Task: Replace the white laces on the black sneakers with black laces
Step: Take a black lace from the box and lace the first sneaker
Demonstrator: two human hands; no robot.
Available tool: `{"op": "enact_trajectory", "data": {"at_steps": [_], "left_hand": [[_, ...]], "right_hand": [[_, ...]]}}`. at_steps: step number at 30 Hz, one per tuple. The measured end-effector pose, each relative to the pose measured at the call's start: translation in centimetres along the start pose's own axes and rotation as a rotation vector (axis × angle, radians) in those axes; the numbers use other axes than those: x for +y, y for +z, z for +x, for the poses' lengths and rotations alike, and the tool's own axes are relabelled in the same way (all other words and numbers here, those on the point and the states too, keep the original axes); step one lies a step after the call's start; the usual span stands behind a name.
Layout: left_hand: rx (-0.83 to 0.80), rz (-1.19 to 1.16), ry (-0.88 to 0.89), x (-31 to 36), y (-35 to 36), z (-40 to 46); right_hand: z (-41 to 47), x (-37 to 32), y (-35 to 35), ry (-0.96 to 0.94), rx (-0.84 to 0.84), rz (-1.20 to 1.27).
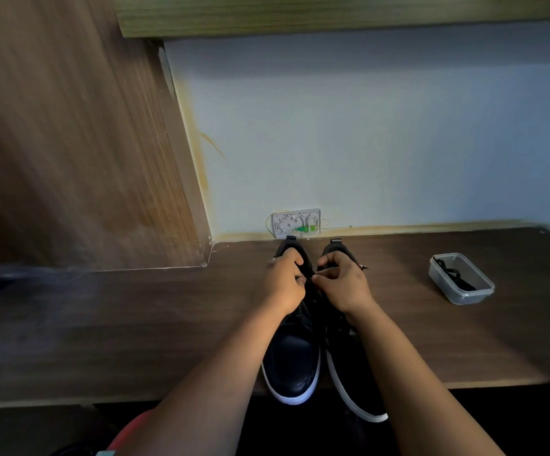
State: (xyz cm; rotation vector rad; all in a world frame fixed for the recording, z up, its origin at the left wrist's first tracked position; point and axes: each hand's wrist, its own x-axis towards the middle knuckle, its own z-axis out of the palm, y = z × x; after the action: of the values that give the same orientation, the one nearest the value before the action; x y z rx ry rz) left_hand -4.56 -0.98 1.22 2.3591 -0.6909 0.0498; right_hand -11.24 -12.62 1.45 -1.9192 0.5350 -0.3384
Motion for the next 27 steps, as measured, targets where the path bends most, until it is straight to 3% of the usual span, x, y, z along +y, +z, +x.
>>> {"op": "enact_trajectory", "data": {"at_steps": [12,18,22,24,26,27], "left_hand": [[-0.048,0.352,0.293,1.3,-1.0,-0.6],[-0.128,-0.001,0.146,-0.3,-1.4,0.3],[-0.098,-0.203,0.045,-0.6,-1.9,0.2],[-0.069,-0.311,-0.045,-1.0,-2.3,0.5],[-0.074,-0.395,-0.097,-1.4,-2.6,0.7],[-0.079,-0.421,-0.109,-1.6,-2.7,0.7]], "right_hand": [[0.0,0.4,0.0,-0.036,-0.017,-0.006],[-0.4,0.5,0.7,-0.218,0.024,-0.194],[-0.2,-0.5,-1.4,-0.321,0.308,-0.192],[0.3,-1.3,-4.6,-0.229,0.506,0.039],[0.7,-2.1,-7.7,-0.088,0.586,0.676],[0.6,-2.2,-8.5,-0.006,0.535,1.022]]}}
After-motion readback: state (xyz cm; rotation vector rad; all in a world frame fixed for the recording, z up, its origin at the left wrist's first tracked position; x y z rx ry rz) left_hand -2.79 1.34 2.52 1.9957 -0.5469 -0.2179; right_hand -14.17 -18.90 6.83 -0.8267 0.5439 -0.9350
